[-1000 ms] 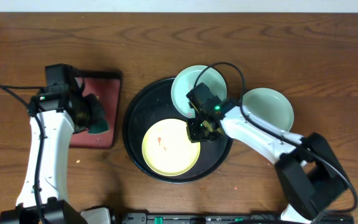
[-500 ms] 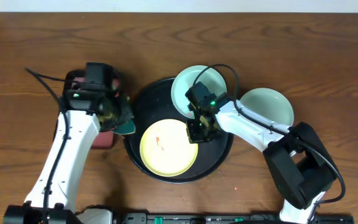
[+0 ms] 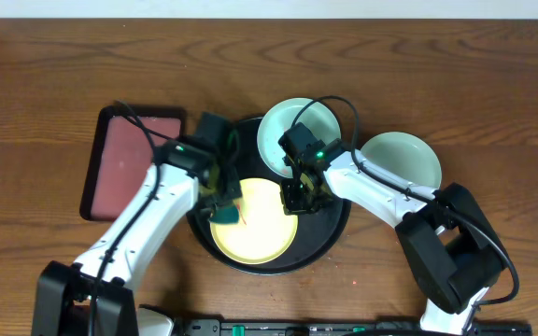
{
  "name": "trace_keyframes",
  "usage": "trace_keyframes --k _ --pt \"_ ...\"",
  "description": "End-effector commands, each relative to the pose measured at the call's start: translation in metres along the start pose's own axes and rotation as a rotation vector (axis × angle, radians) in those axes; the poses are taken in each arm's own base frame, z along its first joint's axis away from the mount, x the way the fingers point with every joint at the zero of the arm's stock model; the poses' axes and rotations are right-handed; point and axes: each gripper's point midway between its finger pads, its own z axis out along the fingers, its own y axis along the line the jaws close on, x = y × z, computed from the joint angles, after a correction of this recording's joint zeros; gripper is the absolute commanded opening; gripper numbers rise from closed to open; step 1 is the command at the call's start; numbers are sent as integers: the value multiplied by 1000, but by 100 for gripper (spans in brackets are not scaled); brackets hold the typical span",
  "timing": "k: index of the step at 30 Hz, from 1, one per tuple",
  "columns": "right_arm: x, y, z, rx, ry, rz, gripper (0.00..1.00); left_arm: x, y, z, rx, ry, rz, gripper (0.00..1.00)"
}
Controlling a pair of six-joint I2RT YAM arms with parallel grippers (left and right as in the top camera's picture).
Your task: Clean dirty plates on tray and stack at the side
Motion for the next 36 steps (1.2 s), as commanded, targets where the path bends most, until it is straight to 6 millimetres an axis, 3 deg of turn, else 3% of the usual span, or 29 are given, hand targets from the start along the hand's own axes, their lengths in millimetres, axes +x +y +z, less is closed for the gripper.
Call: trace_keyframes --k 1,7,18,21,25,28,32,36 --pt "-9 2 -4 1 -28 24 1 19 0 14 -25 26 -29 7" --pt "-10 2 -4 -2 -30 22 1 33 3 41 -15 32 -55 8" --pt "-10 3 -4 -3 -32 22 1 47 -34 59 134 113 102 8" --pt "-10 3 -4 -3 -32 22 1 35 -23 60 90 70 102 7" --pt "-10 3 -4 -3 -32 22 1 2 15 60 -85 -75 38 8" --pt "-10 3 -4 -3 -33 22 1 -7 37 56 -183 -128 -39 8" --pt "-10 3 -4 -3 -33 22 1 13 38 57 -184 -45 -55 8" --pt "-10 3 -4 -3 -33 22 1 42 17 59 -75 103 47 7"
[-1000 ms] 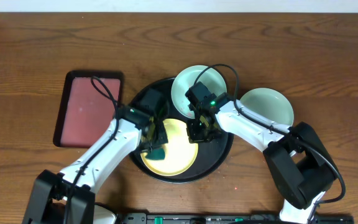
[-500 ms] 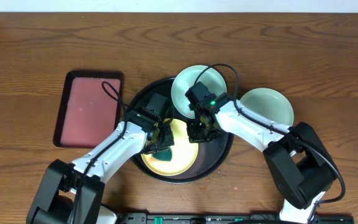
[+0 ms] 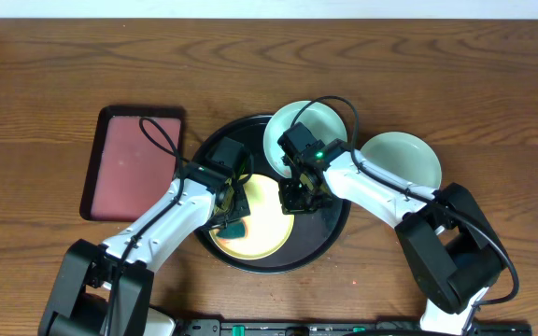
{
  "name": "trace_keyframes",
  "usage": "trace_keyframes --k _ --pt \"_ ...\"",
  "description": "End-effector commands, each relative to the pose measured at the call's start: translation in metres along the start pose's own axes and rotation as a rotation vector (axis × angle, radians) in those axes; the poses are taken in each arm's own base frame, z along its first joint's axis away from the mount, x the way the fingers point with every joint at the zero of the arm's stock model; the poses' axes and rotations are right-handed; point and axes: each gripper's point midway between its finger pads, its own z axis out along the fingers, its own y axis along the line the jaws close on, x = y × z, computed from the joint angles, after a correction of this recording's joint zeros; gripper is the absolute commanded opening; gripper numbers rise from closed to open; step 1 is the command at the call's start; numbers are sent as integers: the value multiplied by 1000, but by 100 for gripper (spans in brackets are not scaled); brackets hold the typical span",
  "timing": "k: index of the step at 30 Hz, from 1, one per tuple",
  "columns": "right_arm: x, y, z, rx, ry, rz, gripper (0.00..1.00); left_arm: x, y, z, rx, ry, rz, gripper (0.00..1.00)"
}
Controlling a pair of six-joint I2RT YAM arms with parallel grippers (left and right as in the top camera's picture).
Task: Clean dirty plates on tray and stack at the side
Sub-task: 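Scrub the yellow plate with the sponge in the left gripper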
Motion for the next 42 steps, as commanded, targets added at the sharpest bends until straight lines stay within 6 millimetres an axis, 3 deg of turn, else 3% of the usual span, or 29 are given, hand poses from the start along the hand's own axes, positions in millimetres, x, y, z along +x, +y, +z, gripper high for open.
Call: trace_keyframes --k 1,5,9,12,16,19,24,28,31,37,40,42 --pt "-9 -1 -4 13 -30 13 1 29 -2 8 32 127 106 7" --pt "-9 -1 -4 13 -30 12 1 41 -35 2 224 184 279 7" --pt "-9 -1 -4 14 -29 13 1 19 -46 3 251 80 315 8" --pt "-9 -1 -4 14 -29 13 1 -13 -40 6 165 -66 263 7" --pt "-9 -1 -4 14 -29 13 1 -45 -7 4 -29 -227 98 7" --pt "-9 -1 -4 14 -28 13 1 -41 1 5 -65 -215 58 7" --pt "-9 -1 -4 14 -29 13 1 0 5 9 -42 -20 70 7" --pt "-9 -1 -4 13 -30 13 1 35 -29 4 186 159 261 8" --pt "-10 -1 -4 13 -30 13 1 47 -55 -5 359 205 375 8" --pt "-9 -1 -4 13 -30 13 1 17 -67 -3 365 60 399 8" --pt "-9 -1 -4 13 -30 13 1 -3 -47 5 217 -26 323 8" --pt "-9 -1 -4 13 -30 13 1 -15 -20 8 61 -80 200 7"
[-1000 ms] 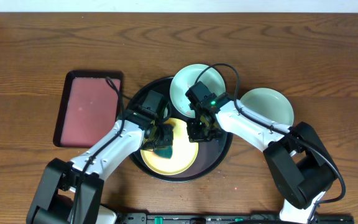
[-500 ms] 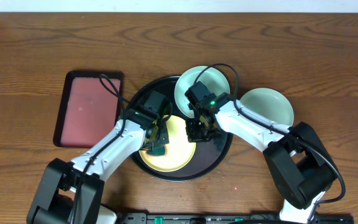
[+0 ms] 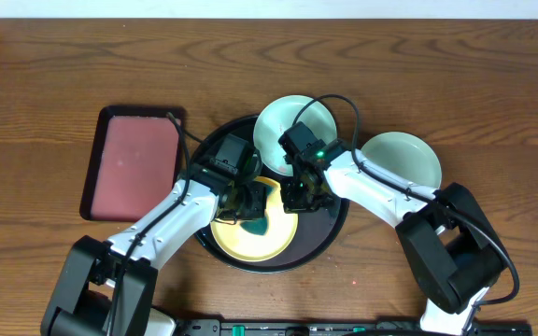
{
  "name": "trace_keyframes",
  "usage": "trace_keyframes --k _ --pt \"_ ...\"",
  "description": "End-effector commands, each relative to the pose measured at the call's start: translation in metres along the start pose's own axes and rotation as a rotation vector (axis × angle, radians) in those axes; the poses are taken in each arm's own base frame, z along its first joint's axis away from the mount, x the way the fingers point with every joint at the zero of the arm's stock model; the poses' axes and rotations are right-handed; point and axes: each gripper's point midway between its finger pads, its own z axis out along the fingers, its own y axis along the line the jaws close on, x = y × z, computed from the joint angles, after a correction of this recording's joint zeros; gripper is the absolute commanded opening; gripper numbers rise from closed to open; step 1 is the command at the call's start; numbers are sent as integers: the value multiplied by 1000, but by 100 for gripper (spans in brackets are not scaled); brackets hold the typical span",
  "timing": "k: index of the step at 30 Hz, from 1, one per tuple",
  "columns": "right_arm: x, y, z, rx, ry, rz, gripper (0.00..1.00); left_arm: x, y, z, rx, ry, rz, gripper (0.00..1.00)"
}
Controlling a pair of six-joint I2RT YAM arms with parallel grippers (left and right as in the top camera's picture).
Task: Clean dirty plates on tray and stack at the side
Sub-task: 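Scrub the yellow plate with the sponge in the left gripper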
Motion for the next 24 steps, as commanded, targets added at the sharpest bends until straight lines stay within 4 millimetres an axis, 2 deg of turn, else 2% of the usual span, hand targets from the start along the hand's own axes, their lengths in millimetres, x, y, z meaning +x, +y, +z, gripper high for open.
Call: trace_keyframes --k 1,3,6,9,14,17,20,22,24 --pt "-7 3 -4 -9 -18 11 1 -3 58 -5 -312 -82 -185 7" --pt "-7 3 -4 -9 -18 11 1 5 80 -14 -438 -105 -309 7" --pt "-7 3 -4 -8 -18 11 1 19 83 -15 -451 -58 -363 8" --pt "-7 3 -4 -9 -18 11 1 33 64 -8 -349 41 -360 7" --pt "-7 3 -4 -9 -18 11 1 45 20 -1 -89 173 -176 8" --pt "-7 3 -4 -9 -18 11 1 38 5 1 -1 159 -104 7" --pt "-7 3 -4 -9 -18 11 1 20 2 3 9 85 -85 8" --pt "-7 3 -4 -9 -18 11 1 5 9 4 -37 14 -79 8" --pt "-7 3 -4 -9 -18 11 1 -6 31 1 -166 -58 -140 7"
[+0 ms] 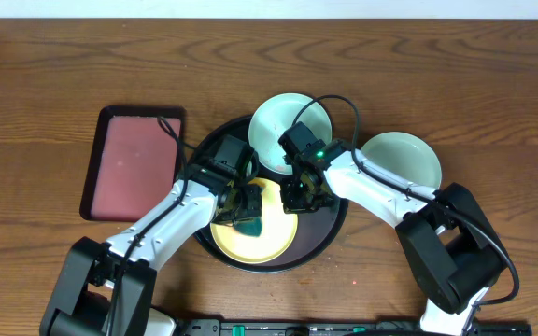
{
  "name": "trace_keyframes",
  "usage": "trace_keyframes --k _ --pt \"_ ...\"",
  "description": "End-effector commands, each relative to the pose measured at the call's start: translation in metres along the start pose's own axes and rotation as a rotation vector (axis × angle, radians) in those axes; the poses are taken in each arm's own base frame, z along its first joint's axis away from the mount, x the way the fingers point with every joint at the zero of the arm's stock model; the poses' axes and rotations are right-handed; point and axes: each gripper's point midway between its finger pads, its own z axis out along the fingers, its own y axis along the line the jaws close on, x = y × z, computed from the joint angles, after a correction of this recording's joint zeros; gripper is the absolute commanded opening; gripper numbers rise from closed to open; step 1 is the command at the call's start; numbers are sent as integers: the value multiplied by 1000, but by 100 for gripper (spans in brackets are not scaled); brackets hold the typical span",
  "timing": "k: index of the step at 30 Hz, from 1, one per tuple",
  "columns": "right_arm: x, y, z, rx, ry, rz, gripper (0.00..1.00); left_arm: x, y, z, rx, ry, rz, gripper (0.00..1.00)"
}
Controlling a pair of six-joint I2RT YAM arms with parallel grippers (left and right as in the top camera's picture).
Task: Clean dirty plates on tray and stack at the side
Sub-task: 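Scrub the yellow plate with the sponge in the left gripper, then move the sponge back over the basin with the left gripper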
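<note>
A yellow plate (267, 245) lies in the round black tray (323, 245) at the table's middle. My left gripper (244, 203) is down over the plate, shut on a teal sponge (249, 225) that rests on the plate's middle. At the plate's right edge my right gripper (298, 200) is shut on the rim. A pale green bowl (288, 121) sits on the tray's far rim. A second pale green bowl (404, 161) stands on the table to the right.
A red rectangular tray (131, 163) with a dark rim lies on the table to the left of the black tray. Both arms' cables loop over the black tray's far side.
The sponge in my left gripper has shifted from the plate's far right part toward its middle, and less of it shows. My right gripper has stayed at the plate's right edge.
My left gripper held the sponge at the plate's left side, then at its near left, then at its far right, and now on its middle. Throughout, my right gripper stayed at the plate's right rim. The green bowl on the tray's rim shifted slightly.
</note>
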Motion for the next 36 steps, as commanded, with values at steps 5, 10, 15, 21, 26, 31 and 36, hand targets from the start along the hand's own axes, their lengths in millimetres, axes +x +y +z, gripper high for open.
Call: trace_keyframes --k 5,10,15,21,26,31,36 --pt "-8 2 -4 -5 -22 11 1 -12 80 -14 -430 -180 -264 8" --pt "-8 2 -4 -5 -22 11 1 10 67 -7 -353 -50 -242 7" --pt "-8 2 -4 -5 -21 11 1 17 14 -1 -66 79 -18 7" --pt "-6 0 -4 1 -13 17 1 -27 15 -39 -83 -32 -42 7" --pt "-6 -1 -4 2 -11 19 1 -74 42 -83 -143 -184 -138 7" --pt "-5 5 -5 -31 -2 -27 1 -105 75 -118 -186 -297 -209 7" --pt "-4 6 -5 -34 2 -36 1 -111 121 -132 -260 -329 -319 8"
